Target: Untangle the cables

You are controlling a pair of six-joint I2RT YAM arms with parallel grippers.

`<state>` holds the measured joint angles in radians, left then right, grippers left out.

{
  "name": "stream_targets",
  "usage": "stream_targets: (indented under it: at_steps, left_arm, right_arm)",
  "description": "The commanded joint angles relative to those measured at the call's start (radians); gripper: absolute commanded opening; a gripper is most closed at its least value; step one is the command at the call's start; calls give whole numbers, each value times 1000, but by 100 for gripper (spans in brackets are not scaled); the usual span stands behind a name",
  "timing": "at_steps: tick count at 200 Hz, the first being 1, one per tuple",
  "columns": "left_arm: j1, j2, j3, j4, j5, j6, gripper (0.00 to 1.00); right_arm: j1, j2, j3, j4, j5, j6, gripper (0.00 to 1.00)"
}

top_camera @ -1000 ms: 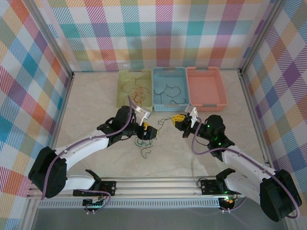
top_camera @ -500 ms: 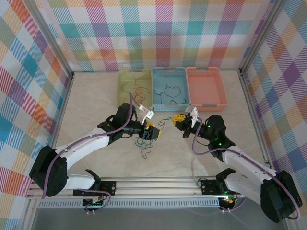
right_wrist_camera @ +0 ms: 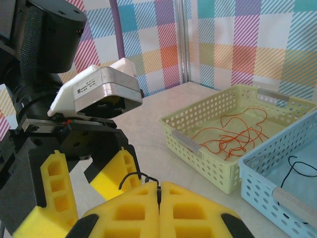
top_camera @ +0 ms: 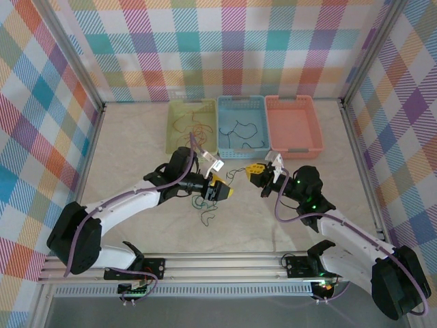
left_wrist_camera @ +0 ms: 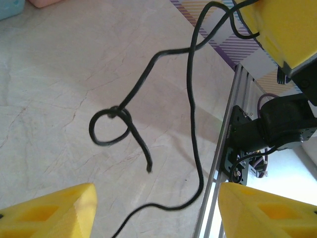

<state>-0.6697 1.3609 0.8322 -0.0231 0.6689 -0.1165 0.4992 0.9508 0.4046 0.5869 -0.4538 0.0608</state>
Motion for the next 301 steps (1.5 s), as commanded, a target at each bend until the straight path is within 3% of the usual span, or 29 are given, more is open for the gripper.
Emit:
stream_targets:
  at_steps: [1, 22, 54, 84, 93, 135, 177, 210, 222, 252, 301]
  left_arm:
    - [-21, 13, 37, 36, -8, -9, 64]
    - [-27, 20, 38, 51, -15, -14, 59]
    - [-30, 35, 48, 41, -26, -17, 39]
    - [-30, -9, 26, 28, -67, -15, 14]
    - [-30, -30, 19, 11, -94, -15, 0]
    - [-30, -136, -23, -35, -179, -12, 0]
    - [-30, -236, -23, -69, -195, -14, 0]
    - [-30, -272, 5, -102, -247, -60, 0]
    - [-29, -278, 19, -117, -273, -79, 0]
    - [-30, -291, 64, -162, -353, -134, 0]
    - [-30, -293, 111, -166, -374, -203, 0]
  right_arm:
    - [9, -21, -10, 36, 6, 23, 0]
    - [9, -23, -10, 68, 7, 25, 0]
    - [8, -25, -12, 67, 12, 26, 0]
    - [9, -34, -12, 55, 40, 25, 0]
    - [8, -38, -13, 52, 50, 23, 0]
    - [8, -63, -21, 29, 95, 22, 0]
    - [9, -83, -23, 16, 100, 20, 0]
    - [8, -82, -17, 4, 106, 19, 47]
    - [9, -84, -16, 4, 106, 20, 58]
    - [8, -102, -16, 8, 93, 35, 68]
    - [9, -99, -21, 36, 36, 62, 69]
